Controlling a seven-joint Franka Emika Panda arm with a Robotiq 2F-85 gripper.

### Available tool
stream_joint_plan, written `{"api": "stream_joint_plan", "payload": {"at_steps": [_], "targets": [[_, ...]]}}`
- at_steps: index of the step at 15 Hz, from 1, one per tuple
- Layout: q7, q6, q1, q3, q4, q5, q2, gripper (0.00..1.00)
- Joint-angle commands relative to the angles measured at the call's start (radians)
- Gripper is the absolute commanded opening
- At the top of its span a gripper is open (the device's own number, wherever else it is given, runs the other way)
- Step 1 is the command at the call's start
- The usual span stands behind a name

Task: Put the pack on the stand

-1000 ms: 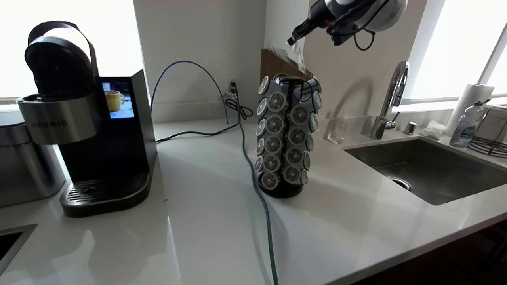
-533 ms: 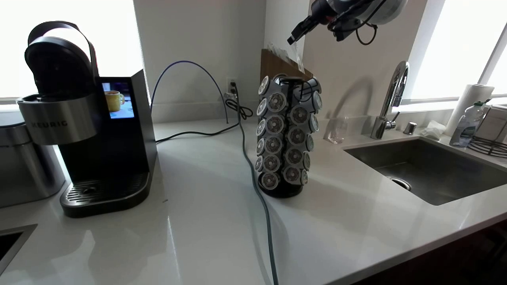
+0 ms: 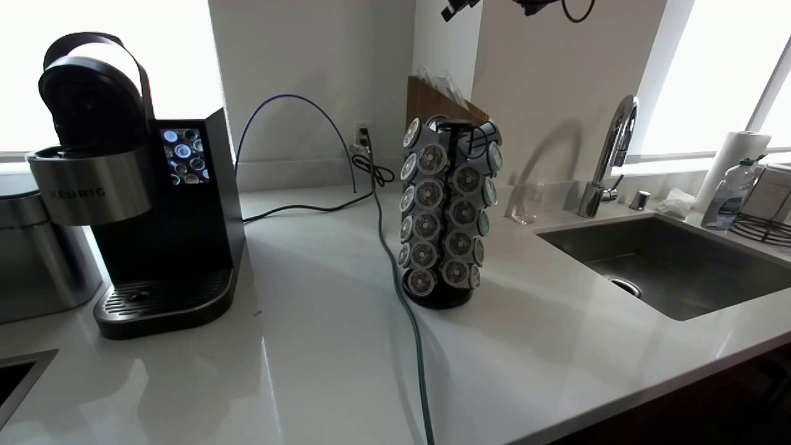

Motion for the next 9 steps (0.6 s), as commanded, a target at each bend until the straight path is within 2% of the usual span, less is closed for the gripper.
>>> {"api": "stream_joint_plan", "payload": {"at_steps": [1, 2, 3, 5, 6, 9], "targets": [[0.058, -0.208, 0.109, -0.145, -0.065, -0.029, -0.122, 1.00], [0.076, -0.268, 0.137, -0.180, -0.077, -0.049, -0.151, 1.00], [0.085, -0.341, 0.111, -0.145, -0.105, -0.062, -0.191, 1.00], [0.057, -0.480, 0.102, -0.131, -0.161, 0.000, -0.275, 1.00], [0.052, -0.548, 0.147, -0.182, -0.181, 0.025, -0.309, 1.00], [0.098, -0.732, 0.170, -0.221, -0.303, 0.001, -0.450, 1.00]]}}
